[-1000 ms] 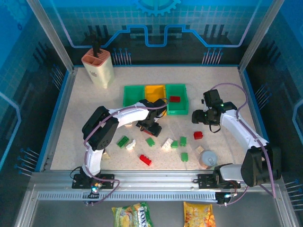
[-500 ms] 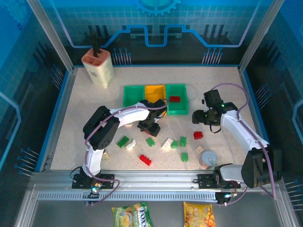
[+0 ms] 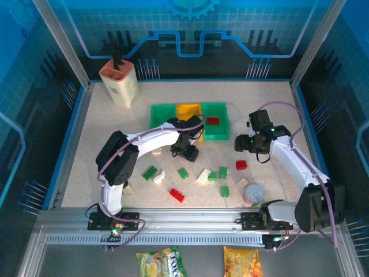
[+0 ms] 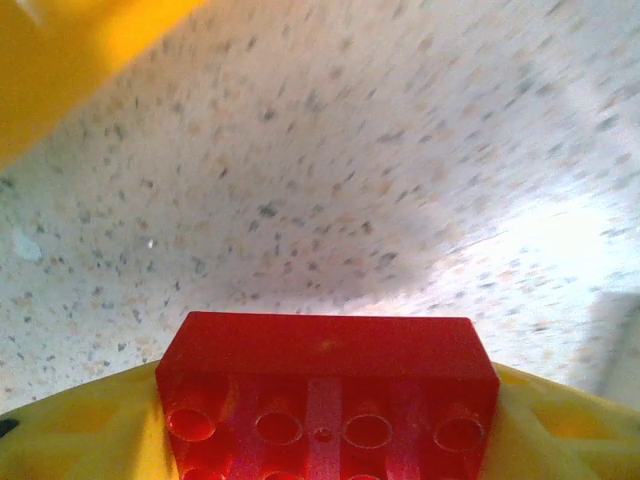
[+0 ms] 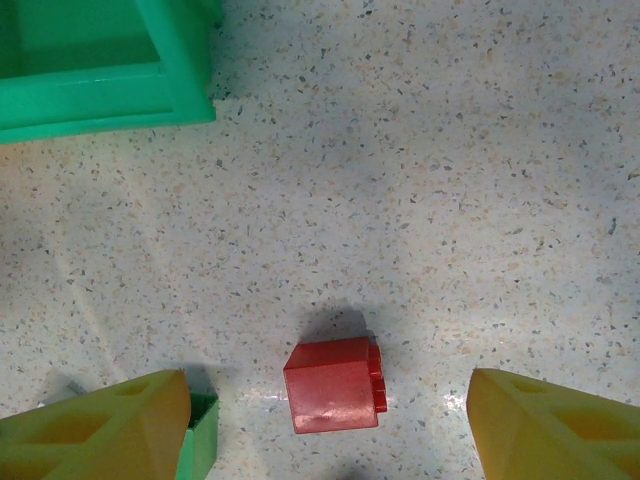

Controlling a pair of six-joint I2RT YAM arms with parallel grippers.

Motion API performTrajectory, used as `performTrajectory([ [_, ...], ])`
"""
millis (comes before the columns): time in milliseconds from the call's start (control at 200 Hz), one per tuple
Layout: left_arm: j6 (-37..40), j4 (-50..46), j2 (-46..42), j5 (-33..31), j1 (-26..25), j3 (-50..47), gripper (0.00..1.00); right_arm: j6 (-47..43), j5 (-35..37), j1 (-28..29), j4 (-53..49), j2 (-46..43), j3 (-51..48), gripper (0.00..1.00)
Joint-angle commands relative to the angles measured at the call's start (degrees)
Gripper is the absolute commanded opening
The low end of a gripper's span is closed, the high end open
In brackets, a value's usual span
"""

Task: Sort the legos into containers by color
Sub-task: Pick up the lego from the center of the table, then place the lego in the container.

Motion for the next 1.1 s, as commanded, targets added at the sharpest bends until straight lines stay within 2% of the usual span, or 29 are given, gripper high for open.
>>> performTrajectory([
  [0,-2.45,0.97,-2.14,2.98,0.02,3.19,0.56,-0.76,-0.10,-1.02,-1.72,-1.39,1.27,0.74],
  [140,-5.48,1.80,-1.87,4.15,0.05,6.28,0.54,-0.77,-0.16,-1.01,-1.83,-1.79,1.17,0.74],
  [440,-16.43,10.10,2.99,12.12,-0.01,14.71,0.52,-0.67,-1.25,-1.08,-2.69,-1.70,2.48,0.74],
  [550,-19.04,11.02,6.46,11.39,0.01,19.47,0.52,-0.93,-1.03,-1.17,-3.20,-2.32,2.66,0.74],
  [855,-23.98,7.49,17.80,4.16,0.05,36.81,0.52,-1.39,-1.57,-1.36,-3.60,-2.19,4.49,0.74],
  [1096,-24.77,4.92,22.86,-0.90,0.22,42.15,0.53,-1.97,-0.11,-2.56,-4.67,-2.76,5.44,0.74],
])
